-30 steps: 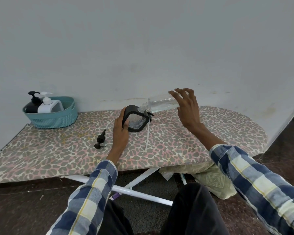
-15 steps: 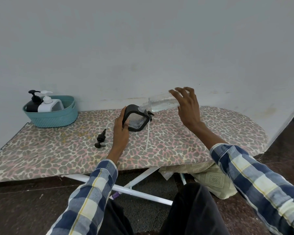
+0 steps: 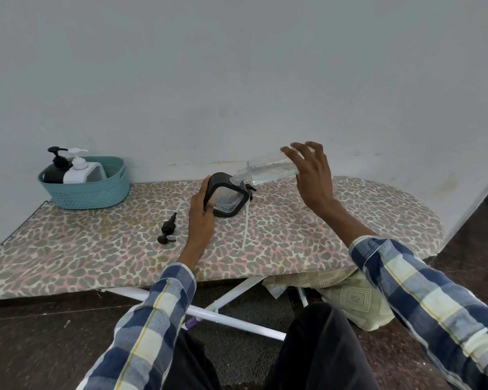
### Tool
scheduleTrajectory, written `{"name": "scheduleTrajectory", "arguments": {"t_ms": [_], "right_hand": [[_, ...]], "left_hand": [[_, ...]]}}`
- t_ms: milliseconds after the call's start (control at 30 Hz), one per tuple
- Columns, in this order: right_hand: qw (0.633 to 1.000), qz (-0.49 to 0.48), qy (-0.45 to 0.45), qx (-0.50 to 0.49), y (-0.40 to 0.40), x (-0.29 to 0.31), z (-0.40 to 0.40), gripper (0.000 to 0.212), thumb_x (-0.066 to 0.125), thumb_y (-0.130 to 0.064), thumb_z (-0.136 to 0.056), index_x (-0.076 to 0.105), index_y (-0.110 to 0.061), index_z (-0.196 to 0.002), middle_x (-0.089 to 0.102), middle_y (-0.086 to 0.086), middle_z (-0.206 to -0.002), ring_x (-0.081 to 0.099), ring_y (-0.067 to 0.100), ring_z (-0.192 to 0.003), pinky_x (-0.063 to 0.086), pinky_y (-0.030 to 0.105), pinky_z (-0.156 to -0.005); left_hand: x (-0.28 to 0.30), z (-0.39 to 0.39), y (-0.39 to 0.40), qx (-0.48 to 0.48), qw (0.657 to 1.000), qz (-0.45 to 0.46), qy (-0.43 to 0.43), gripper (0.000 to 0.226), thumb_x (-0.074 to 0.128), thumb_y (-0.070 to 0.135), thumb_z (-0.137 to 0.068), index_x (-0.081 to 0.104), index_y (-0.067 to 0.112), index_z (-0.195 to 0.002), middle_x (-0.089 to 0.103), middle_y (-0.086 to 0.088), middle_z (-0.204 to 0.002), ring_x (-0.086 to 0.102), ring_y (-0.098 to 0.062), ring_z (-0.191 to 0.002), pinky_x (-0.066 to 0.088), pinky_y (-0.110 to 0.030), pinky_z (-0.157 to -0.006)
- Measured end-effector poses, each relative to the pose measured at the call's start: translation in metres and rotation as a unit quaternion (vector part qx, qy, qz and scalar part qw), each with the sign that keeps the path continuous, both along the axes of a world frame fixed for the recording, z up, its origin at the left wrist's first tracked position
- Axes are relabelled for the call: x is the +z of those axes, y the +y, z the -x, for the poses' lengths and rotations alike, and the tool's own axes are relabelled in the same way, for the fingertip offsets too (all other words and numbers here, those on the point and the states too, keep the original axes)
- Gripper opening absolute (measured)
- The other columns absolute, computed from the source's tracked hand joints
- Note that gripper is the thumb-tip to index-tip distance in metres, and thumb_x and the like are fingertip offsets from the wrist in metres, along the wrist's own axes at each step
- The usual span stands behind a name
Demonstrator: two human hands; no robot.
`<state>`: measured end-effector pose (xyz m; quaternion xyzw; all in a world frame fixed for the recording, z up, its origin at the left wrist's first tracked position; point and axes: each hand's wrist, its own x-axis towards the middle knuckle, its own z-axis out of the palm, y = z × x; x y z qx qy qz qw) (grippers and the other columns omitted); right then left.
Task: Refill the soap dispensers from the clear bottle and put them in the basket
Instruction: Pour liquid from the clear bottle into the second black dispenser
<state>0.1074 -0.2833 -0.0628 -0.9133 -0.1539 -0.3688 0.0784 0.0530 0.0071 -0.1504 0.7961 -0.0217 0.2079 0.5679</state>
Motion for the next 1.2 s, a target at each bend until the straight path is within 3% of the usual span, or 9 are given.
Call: {"name": "scheduleTrajectory", "arguments": {"t_ms": [67, 167, 467, 567, 633, 767, 967, 1067, 1200], "right_hand": [[1.000, 0.000, -0.003, 0.000, 0.000, 0.001, 0.000, 0.096, 0.067, 0.026, -0.071, 0.052, -0.027, -0.150, 0.053, 0.001, -0.152, 0.040, 0.034, -0.142, 0.050, 0.045, -0.098], [1.000, -0.002, -0.006, 0.001, 0.001, 0.001, 0.000, 0.097, 0.066, 0.027, -0.071, 0.052, -0.027, -0.150, 0.053, 0.001, -0.153, 0.040, 0.034, -0.143, 0.050, 0.045, -0.099], [1.000, -0.012, 0.000, 0.001, 0.002, -0.004, -0.001, 0.097, 0.065, 0.026, -0.072, 0.051, -0.028, -0.151, 0.051, 0.000, -0.154, 0.039, 0.034, -0.144, 0.049, 0.046, -0.099], [1.000, -0.025, -0.001, 0.002, 0.001, -0.008, -0.002, 0.096, 0.064, 0.026, -0.072, 0.052, -0.027, -0.151, 0.052, 0.001, -0.154, 0.041, 0.035, -0.142, 0.049, 0.047, -0.097], [1.000, -0.028, 0.000, 0.003, 0.002, -0.009, -0.001, 0.096, 0.064, 0.025, -0.072, 0.051, -0.027, -0.151, 0.052, 0.001, -0.153, 0.041, 0.035, -0.142, 0.049, 0.047, -0.098], [0.999, -0.032, 0.003, 0.005, 0.002, -0.016, 0.000, 0.095, 0.067, 0.024, -0.073, 0.050, -0.027, -0.152, 0.051, 0.001, -0.154, 0.040, 0.034, -0.141, 0.050, 0.046, -0.099], [0.999, -0.039, 0.008, 0.004, 0.001, -0.020, -0.001, 0.096, 0.070, 0.022, -0.072, 0.050, -0.027, -0.152, 0.052, 0.001, -0.154, 0.040, 0.034, -0.140, 0.050, 0.046, -0.099], [0.999, -0.038, 0.006, 0.006, 0.001, -0.020, -0.001, 0.094, 0.070, 0.022, -0.073, 0.050, -0.026, -0.152, 0.052, 0.002, -0.153, 0.041, 0.034, -0.140, 0.050, 0.045, -0.100], [0.999, -0.034, 0.002, 0.004, 0.001, -0.019, -0.002, 0.094, 0.067, 0.023, -0.073, 0.050, -0.026, -0.152, 0.052, 0.002, -0.153, 0.041, 0.034, -0.141, 0.049, 0.044, -0.101]], "left_hand": [[-0.001, -0.001, 0.000, 0.000, 1.000, -0.001, -0.003, 0.058, 0.040, 0.009, -0.117, 0.032, 0.033, -0.169, 0.040, 0.007, -0.148, 0.044, -0.009, -0.131, 0.040, -0.021, -0.106], [-0.001, -0.002, 0.001, 0.003, 1.000, -0.009, -0.004, 0.057, 0.040, 0.011, -0.117, 0.032, 0.033, -0.169, 0.041, 0.006, -0.148, 0.043, -0.008, -0.130, 0.036, -0.006, -0.098], [0.001, 0.000, 0.000, 0.002, 1.000, -0.004, 0.005, 0.056, 0.039, 0.013, -0.117, 0.031, 0.039, -0.166, 0.040, 0.009, -0.148, 0.043, -0.010, -0.134, 0.040, -0.030, -0.112], [0.001, 0.000, 0.000, 0.004, 1.000, -0.009, 0.006, 0.055, 0.039, 0.015, -0.118, 0.030, 0.036, -0.168, 0.040, 0.008, -0.146, 0.043, -0.009, -0.133, 0.039, -0.030, -0.112], [0.002, 0.001, 0.000, 0.004, 1.000, -0.009, 0.005, 0.055, 0.039, 0.015, -0.118, 0.030, 0.036, -0.168, 0.040, 0.009, -0.149, 0.042, -0.008, -0.135, 0.037, -0.025, -0.111], [0.002, 0.000, 0.000, 0.008, 1.000, -0.008, 0.001, 0.055, 0.040, 0.016, -0.118, 0.030, 0.032, -0.169, 0.038, 0.010, -0.150, 0.039, -0.004, -0.134, 0.032, 0.000, -0.098], [0.000, 0.000, 0.001, 0.005, 1.000, -0.009, 0.004, 0.054, 0.040, 0.019, -0.118, 0.030, 0.031, -0.170, 0.037, 0.013, -0.152, 0.038, -0.002, -0.138, 0.032, -0.004, -0.104], [0.000, 0.000, 0.001, 0.007, 1.000, -0.010, 0.006, 0.054, 0.041, 0.021, -0.118, 0.029, 0.031, -0.170, 0.036, 0.014, -0.153, 0.036, -0.002, -0.140, 0.032, -0.019, -0.114], [0.001, 0.001, 0.001, 0.004, 1.000, -0.011, 0.002, 0.053, 0.040, 0.021, -0.118, 0.030, 0.032, -0.169, 0.036, 0.007, -0.163, 0.035, -0.004, -0.144, 0.031, -0.023, -0.117]]}}
